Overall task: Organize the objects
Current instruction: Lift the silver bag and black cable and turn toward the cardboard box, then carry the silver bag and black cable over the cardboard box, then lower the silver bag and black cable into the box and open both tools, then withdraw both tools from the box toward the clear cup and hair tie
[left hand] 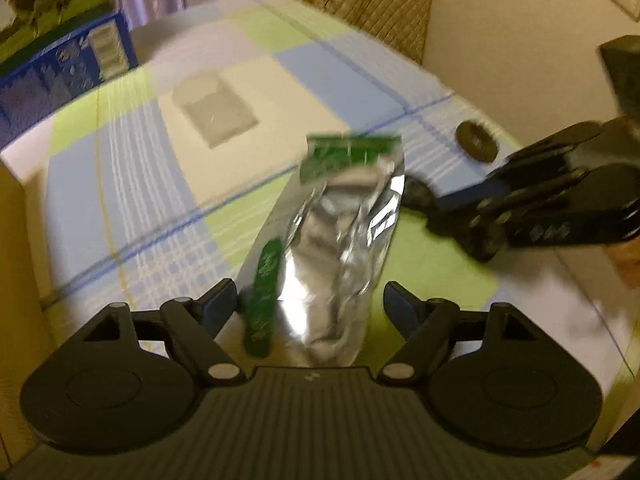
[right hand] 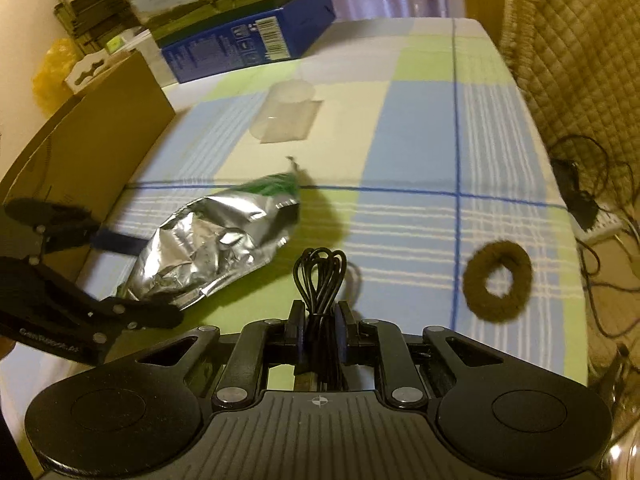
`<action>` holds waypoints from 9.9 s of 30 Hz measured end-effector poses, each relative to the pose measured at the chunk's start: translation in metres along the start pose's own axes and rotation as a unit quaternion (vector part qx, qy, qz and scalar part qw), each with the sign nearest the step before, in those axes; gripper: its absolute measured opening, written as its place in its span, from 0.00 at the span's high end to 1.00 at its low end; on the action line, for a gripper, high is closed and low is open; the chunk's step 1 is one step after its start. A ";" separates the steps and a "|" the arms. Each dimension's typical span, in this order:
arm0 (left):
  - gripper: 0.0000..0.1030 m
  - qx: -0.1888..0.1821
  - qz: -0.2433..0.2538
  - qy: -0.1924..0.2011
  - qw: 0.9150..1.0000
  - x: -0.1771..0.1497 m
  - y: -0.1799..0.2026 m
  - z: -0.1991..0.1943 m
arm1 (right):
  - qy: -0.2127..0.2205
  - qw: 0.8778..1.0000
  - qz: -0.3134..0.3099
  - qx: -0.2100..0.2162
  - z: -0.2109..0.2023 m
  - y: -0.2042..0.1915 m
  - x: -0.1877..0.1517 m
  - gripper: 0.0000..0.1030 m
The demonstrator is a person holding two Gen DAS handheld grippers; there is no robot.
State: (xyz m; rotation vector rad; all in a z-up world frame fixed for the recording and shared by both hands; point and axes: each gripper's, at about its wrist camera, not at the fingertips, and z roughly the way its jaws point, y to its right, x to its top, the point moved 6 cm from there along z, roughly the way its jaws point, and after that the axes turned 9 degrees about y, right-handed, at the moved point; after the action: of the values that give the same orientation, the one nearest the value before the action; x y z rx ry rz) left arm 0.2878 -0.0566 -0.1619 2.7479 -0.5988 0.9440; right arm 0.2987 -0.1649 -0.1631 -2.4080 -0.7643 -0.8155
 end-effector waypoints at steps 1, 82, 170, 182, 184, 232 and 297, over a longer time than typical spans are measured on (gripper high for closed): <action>0.30 -0.001 -0.008 -0.009 1.000 -0.004 0.000 0.000 | -0.001 1.000 0.002 0.000 -0.003 0.000 -0.002 0.88; 0.60 0.036 -0.144 0.086 0.985 -0.030 0.023 -0.226 | 0.102 0.992 0.030 -0.060 -0.178 -0.181 -0.015 0.89; 0.60 0.182 -0.240 0.118 0.946 -0.097 -0.170 -0.325 | 0.089 0.991 -0.085 0.055 -0.044 -0.366 0.058 0.89; 0.60 0.179 -0.232 0.117 0.949 -0.077 -0.203 -0.306 | 0.091 0.991 -0.081 0.051 -0.012 -0.362 0.088 0.89; 0.60 0.181 -0.230 0.118 0.949 -0.073 -0.209 -0.304 | 0.092 0.991 -0.080 0.050 -0.009 -0.361 0.092 0.89; 0.45 0.197 -0.269 0.140 0.932 -0.094 -0.247 -0.291 | 0.125 0.991 0.006 0.055 0.009 -0.334 0.107 0.42; 0.01 0.111 -0.124 0.164 0.972 0.022 -0.016 -0.195 | 0.141 0.971 0.083 -0.176 -0.159 -0.015 0.013 0.42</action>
State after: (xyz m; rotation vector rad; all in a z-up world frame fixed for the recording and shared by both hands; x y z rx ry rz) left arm 0.2028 0.0074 0.0043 2.6720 -0.0972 1.4293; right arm 0.2355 -0.2436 -0.0384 -2.5316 -0.3216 -1.2773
